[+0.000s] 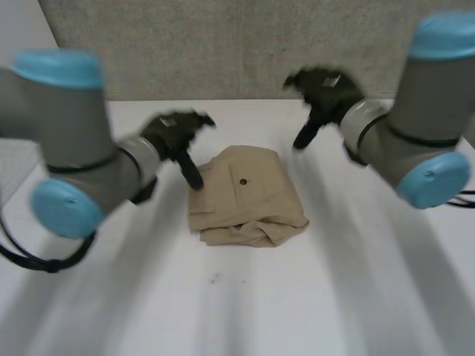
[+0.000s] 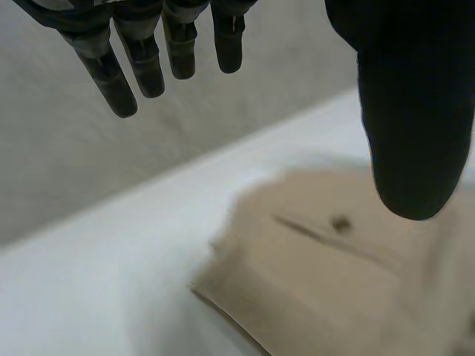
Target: Fold the shorts.
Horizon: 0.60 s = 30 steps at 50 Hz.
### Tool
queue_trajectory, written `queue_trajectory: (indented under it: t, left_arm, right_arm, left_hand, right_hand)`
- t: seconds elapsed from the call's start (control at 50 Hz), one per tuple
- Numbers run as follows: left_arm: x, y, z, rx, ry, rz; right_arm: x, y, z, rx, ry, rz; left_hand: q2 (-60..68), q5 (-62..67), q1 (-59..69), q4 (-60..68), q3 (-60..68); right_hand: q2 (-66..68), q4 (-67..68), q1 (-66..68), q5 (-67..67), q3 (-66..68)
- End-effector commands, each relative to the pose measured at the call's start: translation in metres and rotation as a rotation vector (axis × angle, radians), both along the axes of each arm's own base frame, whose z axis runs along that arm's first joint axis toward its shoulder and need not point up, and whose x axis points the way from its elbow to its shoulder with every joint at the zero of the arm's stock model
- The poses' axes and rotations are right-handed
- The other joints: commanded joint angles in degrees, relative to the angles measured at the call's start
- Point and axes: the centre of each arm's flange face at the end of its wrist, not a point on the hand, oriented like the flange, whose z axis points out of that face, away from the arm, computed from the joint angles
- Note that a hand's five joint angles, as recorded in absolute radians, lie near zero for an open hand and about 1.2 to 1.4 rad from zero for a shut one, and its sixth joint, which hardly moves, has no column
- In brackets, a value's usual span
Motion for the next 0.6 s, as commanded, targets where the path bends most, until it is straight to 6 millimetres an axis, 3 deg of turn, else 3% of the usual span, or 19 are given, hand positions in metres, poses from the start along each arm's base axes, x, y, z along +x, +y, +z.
queue_trajectory:
  t: [0.02,0.08,0.14,0.22,0.36,0.52,0.6]
  left_arm:
    - [0.052,0.032,0.084,-0.145,0.153,0.188]
    - [0.067,0.049,0.094,-0.154,0.194,0.219]
    - [0.075,0.059,0.092,-0.150,0.186,0.228]
    - [0.079,0.066,0.090,-0.154,0.178,0.233]
    - [0.076,0.066,0.082,-0.129,0.167,0.227]
    - [0.070,0.051,0.072,-0.134,0.168,0.227]
    - [0.056,0.036,0.054,-0.152,0.178,0.199]
  right_arm:
    - [-0.052,0.035,0.056,-0.135,-0.093,-0.310]
    - [-0.062,0.054,0.052,-0.096,-0.052,-0.304]
    - [-0.070,0.070,0.050,-0.075,-0.031,-0.290]
    - [-0.080,0.074,0.047,-0.064,-0.019,-0.302]
    - [-0.088,0.068,0.043,-0.053,-0.013,-0.313]
    - [-0.087,0.068,0.043,-0.061,-0.016,-0.305]
    - [-0.083,0.069,0.040,-0.066,-0.015,-0.263]
  left_hand:
    - [-0.4,-1.5,-0.3,-0.8,-1.2]
    - [-0.4,-1.4,-0.3,-0.8,-1.2]
    - [-0.4,-1.4,-0.3,-0.8,-1.2]
    - [-0.9,-2.0,-0.8,-1.3,-1.7]
    - [-1.3,-2.3,-1.1,-1.6,-2.1]
    - [-1.4,-2.5,-1.3,-1.8,-2.3]
    - [-1.3,-2.3,-1.1,-1.6,-2.1]
  right_hand:
    - [-2.7,-3.4,-1.3,-3.6,-0.9]
    - [-2.7,-3.4,-1.3,-3.6,-0.9]
    - [-2.7,-3.4,-1.3,-3.6,-0.9]
    - [-2.7,-3.4,-1.3,-3.6,-0.9]
    - [-2.7,-3.4,-1.3,-3.6,-0.9]
    - [-2.7,-3.4,-1.3,-3.6,-0.9]
    - [-2.7,-3.4,-1.3,-3.6,-0.9]
